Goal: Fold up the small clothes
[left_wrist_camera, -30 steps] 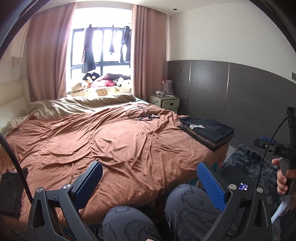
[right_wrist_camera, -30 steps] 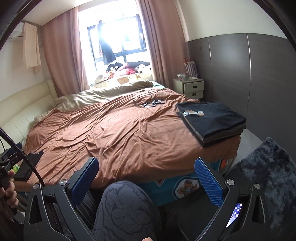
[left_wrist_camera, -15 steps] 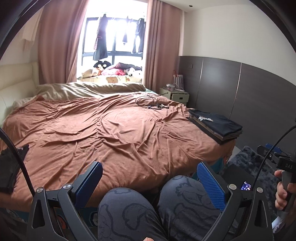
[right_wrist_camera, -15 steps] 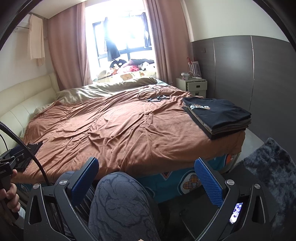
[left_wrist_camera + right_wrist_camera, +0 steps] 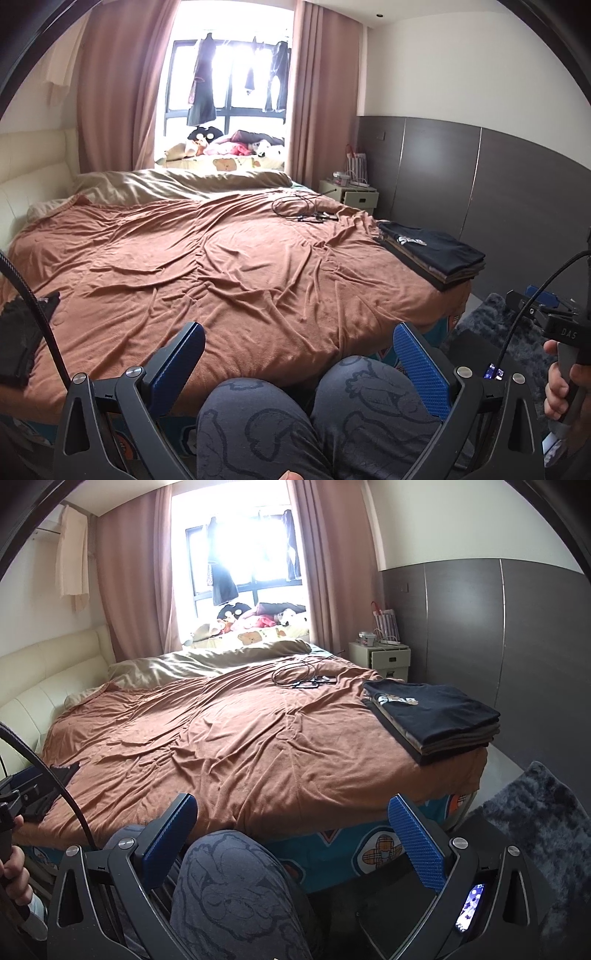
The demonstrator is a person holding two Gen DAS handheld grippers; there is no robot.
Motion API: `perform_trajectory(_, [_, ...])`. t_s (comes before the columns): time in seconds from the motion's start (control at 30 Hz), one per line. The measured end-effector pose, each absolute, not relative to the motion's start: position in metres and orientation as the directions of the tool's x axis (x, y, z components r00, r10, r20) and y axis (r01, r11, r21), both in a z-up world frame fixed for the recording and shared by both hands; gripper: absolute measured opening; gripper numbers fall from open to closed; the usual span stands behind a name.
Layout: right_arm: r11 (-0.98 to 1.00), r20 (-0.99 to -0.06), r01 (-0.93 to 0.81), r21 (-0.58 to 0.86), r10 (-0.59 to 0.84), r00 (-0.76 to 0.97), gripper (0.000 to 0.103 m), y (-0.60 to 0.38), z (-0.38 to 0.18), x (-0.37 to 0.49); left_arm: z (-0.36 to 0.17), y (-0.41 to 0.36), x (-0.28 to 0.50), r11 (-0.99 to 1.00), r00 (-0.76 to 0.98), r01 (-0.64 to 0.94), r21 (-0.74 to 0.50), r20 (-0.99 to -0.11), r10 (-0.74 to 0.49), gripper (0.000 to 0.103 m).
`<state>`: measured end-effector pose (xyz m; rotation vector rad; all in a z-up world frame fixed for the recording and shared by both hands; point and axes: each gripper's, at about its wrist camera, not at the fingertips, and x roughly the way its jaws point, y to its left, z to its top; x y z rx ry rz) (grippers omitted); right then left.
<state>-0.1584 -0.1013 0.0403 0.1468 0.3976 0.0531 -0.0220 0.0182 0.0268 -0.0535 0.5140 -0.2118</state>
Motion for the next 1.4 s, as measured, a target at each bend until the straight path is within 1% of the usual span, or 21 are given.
perform_trajectory(0.9, [0.984, -0.371, -0.043, 0.170, 0.104, 0.923, 0.103, -0.106, 0.045, -0.170, 0.038, 0.013, -0.039, 0.979, 0.869, 0.183, -0.095, -0.450, -0.206, 0.103])
perform_trajectory(1.4, [0.984, -0.372, -0.035, 0.173, 0.099, 0.923, 0.103, -0.108, 0.043, -0.173, 0.037, 0.009, -0.041, 0.979, 0.869, 0.177, -0.100, -0.452, -0.203, 0.103])
